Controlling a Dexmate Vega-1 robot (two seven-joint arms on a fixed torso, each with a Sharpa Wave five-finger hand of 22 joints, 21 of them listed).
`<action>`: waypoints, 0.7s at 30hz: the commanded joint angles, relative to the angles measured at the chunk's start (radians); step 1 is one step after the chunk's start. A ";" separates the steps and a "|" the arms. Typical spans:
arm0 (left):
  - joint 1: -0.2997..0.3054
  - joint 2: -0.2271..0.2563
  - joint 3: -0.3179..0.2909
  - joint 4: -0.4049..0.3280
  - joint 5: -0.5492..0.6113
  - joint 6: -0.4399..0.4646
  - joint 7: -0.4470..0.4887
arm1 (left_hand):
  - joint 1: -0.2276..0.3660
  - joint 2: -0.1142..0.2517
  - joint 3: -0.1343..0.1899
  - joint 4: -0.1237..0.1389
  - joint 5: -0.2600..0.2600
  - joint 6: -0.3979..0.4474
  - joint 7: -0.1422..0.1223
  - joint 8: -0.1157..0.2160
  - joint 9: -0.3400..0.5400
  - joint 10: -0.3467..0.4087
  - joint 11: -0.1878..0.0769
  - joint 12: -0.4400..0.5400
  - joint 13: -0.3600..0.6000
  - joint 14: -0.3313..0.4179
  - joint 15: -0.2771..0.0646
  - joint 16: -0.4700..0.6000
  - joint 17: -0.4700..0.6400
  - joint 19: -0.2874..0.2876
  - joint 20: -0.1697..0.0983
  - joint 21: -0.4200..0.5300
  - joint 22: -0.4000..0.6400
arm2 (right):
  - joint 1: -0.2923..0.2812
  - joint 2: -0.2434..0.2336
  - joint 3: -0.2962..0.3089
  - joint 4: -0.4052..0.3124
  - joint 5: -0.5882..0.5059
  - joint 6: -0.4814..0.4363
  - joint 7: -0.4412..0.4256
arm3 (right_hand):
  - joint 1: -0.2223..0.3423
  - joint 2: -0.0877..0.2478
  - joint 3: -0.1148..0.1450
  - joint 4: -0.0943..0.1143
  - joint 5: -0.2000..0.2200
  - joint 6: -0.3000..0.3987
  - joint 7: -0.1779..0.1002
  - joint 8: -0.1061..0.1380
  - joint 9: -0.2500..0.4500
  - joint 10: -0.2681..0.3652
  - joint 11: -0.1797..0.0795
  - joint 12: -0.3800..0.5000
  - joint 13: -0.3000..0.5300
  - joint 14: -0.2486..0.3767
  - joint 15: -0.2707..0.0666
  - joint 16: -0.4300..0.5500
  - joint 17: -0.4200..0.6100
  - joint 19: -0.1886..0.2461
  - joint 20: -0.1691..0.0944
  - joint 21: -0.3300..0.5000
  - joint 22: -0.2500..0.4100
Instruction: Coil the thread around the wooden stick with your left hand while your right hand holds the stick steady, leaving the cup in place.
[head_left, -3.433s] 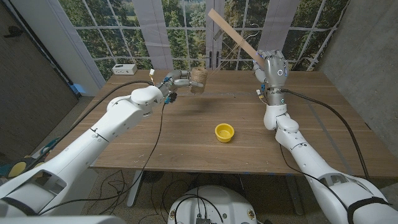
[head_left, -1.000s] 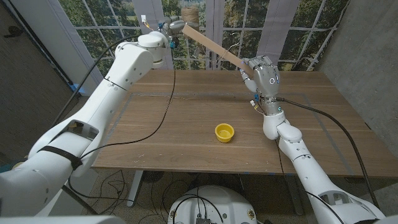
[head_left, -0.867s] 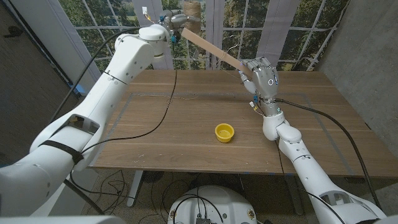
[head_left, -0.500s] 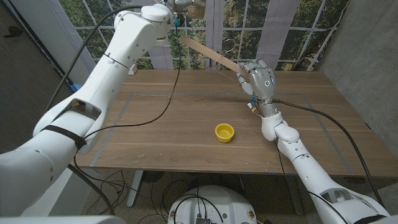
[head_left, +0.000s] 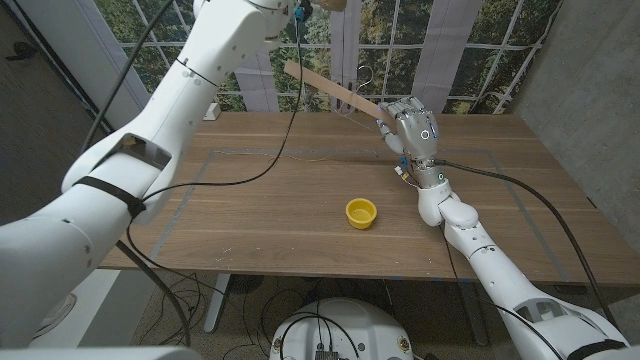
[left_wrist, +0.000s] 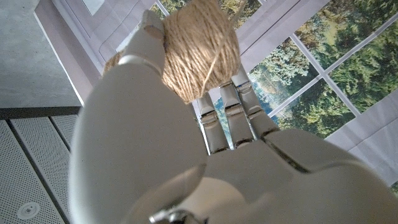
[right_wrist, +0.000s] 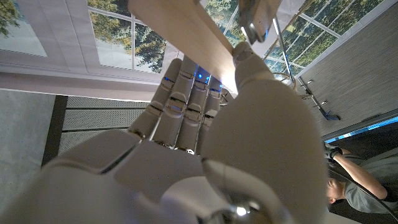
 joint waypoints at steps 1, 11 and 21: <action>-0.023 -0.002 0.051 -0.045 0.052 -0.025 -0.089 | 0.210 0.217 0.018 0.011 0.009 0.261 0.008 0.006 0.031 0.087 -0.075 0.003 0.205 0.249 -0.319 0.000 0.385 -0.001 -0.006 0.006 0.005 | 0.030 -0.018 -0.038 0.032 0.021 -0.035 0.000 | 0.076 0.086 0.011 0.003 0.009 0.159 -0.147 0.006 0.004 0.117 -0.107 0.003 0.026 0.102 -0.154 -0.003 0.002 -0.006 -0.058 0.008 0.001; 0.010 0.037 0.065 -0.142 0.062 -0.038 -0.171 | 0.209 0.217 0.019 0.011 0.009 0.261 0.010 0.004 0.032 0.087 -0.078 0.000 0.207 0.250 -0.319 -0.002 0.387 -0.001 -0.008 0.010 0.004 | 0.074 -0.044 -0.098 0.081 0.073 -0.099 0.000 | 0.077 0.085 0.012 0.002 0.010 0.158 -0.151 0.005 0.005 0.117 -0.112 0.002 0.028 0.102 -0.154 -0.007 0.004 -0.009 -0.058 0.011 0.001; 0.102 0.079 0.030 -0.233 0.038 -0.101 -0.220 | 0.207 0.215 0.020 0.011 0.009 0.260 0.009 0.003 0.033 0.089 -0.077 -0.002 0.210 0.250 -0.319 -0.004 0.389 -0.002 -0.009 0.014 0.003 | 0.106 -0.081 -0.172 0.105 0.150 -0.165 0.000 | 0.076 0.083 0.011 0.002 0.010 0.159 -0.150 0.005 0.005 0.117 -0.109 0.000 0.029 0.102 -0.154 -0.009 0.005 -0.011 -0.058 0.013 0.000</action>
